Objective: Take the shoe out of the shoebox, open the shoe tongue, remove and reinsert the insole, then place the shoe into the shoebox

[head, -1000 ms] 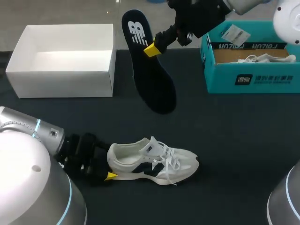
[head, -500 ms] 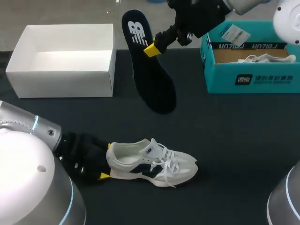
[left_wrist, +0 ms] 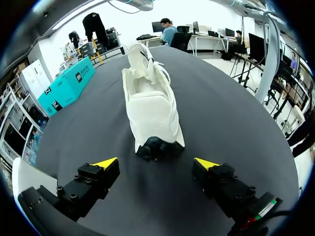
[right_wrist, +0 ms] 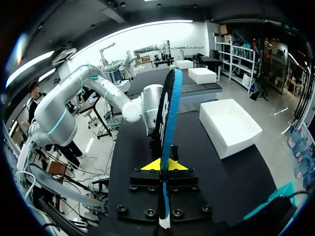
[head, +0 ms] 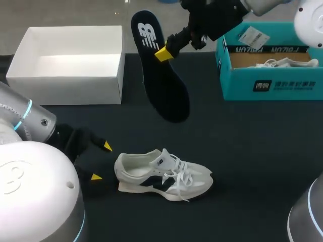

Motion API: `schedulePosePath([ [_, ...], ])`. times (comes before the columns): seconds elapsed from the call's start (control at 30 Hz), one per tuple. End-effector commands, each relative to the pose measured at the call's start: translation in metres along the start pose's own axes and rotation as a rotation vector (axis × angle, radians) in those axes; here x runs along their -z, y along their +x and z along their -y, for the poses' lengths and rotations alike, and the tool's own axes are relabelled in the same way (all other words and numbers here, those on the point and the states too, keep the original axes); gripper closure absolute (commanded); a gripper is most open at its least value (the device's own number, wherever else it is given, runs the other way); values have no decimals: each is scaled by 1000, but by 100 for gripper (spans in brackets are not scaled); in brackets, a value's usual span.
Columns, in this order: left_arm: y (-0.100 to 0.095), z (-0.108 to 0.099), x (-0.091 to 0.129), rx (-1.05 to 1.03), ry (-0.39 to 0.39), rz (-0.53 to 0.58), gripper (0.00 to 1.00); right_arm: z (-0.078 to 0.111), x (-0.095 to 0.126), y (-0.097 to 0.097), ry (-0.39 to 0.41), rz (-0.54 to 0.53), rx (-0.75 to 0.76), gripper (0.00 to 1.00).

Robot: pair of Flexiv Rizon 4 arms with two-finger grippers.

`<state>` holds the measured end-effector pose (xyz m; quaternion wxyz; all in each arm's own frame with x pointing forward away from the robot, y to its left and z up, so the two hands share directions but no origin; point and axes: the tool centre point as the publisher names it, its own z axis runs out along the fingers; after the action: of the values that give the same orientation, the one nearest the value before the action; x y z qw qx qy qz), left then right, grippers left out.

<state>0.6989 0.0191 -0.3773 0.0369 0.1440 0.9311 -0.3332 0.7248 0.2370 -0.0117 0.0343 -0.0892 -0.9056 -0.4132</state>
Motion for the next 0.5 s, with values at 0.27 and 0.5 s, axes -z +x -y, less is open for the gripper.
schedulePosePath([
  [0.27,24,23,68,12,-146,-24,0,0,-1,0,0,1,-1,100],
  [0.5,31,33,81,-11,-187,-38,0,0,-1,0,0,1,-1,100],
])
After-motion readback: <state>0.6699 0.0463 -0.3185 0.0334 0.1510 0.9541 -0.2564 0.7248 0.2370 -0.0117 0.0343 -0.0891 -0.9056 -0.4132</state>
